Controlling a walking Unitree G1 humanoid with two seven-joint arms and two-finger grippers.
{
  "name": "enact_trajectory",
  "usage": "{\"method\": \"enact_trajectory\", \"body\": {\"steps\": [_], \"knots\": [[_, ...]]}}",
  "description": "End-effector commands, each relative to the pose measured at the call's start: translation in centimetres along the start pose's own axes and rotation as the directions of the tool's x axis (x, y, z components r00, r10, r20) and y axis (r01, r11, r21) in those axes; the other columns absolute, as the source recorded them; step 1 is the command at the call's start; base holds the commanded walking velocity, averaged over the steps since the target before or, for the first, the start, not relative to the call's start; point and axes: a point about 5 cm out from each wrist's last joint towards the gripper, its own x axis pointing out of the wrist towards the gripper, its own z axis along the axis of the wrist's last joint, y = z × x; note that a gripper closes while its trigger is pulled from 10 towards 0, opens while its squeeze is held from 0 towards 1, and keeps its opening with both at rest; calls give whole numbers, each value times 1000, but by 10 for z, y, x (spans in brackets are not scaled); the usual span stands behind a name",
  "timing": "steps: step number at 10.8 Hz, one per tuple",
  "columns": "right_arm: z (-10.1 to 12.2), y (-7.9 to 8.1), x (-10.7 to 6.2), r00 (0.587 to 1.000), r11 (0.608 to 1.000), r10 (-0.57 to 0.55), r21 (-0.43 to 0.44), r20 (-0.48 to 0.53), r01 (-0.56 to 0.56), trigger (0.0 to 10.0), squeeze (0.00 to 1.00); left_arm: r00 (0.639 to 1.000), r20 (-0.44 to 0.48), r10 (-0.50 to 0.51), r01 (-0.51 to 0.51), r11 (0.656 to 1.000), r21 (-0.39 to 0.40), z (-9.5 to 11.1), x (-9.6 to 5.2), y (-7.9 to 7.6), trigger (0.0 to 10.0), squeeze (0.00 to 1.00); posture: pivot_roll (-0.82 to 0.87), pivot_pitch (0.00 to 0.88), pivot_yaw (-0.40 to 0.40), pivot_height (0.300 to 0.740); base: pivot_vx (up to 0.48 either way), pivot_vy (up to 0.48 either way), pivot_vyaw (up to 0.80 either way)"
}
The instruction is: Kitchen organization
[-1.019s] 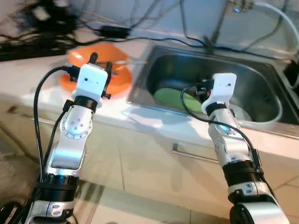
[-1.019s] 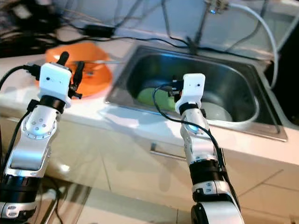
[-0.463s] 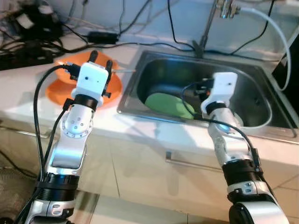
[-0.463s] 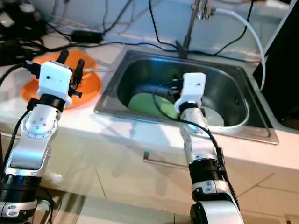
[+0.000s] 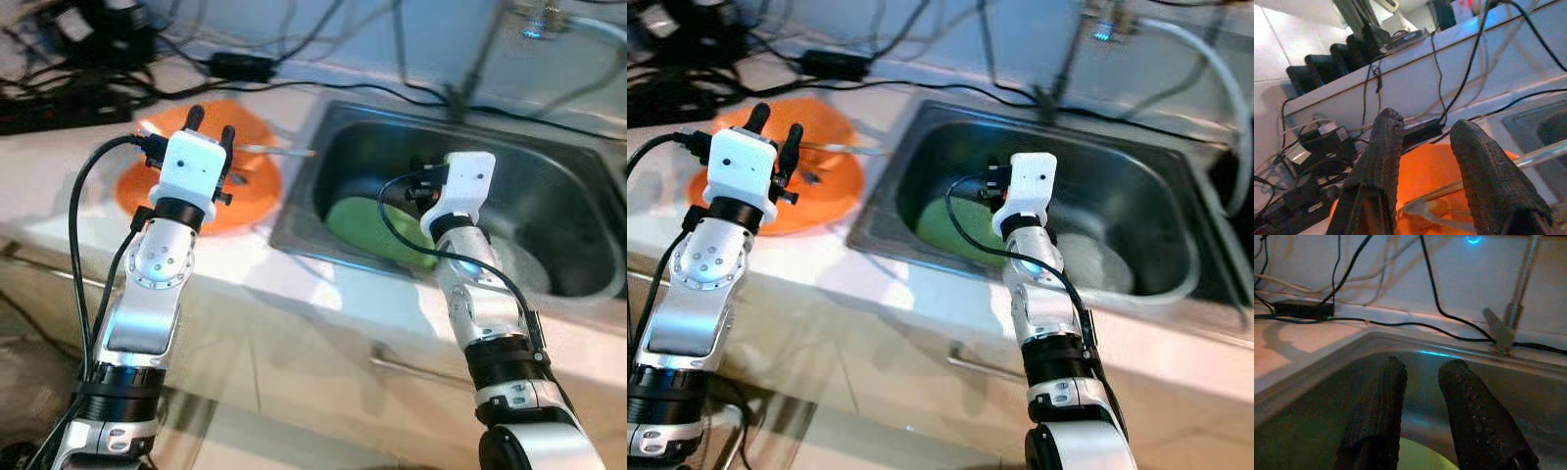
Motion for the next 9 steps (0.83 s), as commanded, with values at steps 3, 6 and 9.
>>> {"method": "enact_trajectory", "body": {"steps": [3, 6, 9], "knots": [[0, -1, 1, 1000, 1000, -4, 4, -2, 4, 10000, 0, 1000, 22, -3, 3, 1000, 1, 5, 2, 0, 10000, 0, 264, 41, -49, 740, 309, 0, 0], [1, -1, 2, 1000, 1000, -5, 6, 0, 5, 10000, 0, 1000, 25, -1, 1, 1000, 1, 6, 3, 1, 10000, 0, 264, 45, -48, 740, 319, 0, 0], [0, -1, 1, 1000, 1000, -2, 27, -7, 3, 10000, 0, 1000, 25, 2, -2, 1000, -3, 6, 4, 0, 10000, 0, 263, 49, -47, 740, 334, 0, -148]]}}
